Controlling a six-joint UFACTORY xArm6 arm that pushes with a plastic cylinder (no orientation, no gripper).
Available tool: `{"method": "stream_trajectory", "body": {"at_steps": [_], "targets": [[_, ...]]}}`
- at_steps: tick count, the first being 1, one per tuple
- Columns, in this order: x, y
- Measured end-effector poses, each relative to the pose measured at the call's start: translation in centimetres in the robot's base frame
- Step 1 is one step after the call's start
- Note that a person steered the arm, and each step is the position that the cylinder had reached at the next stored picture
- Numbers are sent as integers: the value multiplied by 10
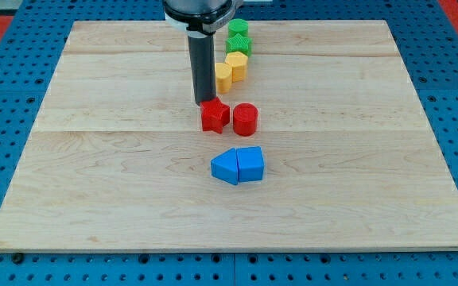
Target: Keep yellow hexagon right to the yellow heart
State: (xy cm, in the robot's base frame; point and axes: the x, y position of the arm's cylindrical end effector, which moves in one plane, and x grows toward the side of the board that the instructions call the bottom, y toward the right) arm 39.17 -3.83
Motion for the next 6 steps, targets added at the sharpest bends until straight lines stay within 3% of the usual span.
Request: {"method": "stream_trajectory", "body": {"at_steps": [2, 3, 5, 6], "targets": [[2, -2], [-9, -32], [-48, -35], [-33, -29]]}}
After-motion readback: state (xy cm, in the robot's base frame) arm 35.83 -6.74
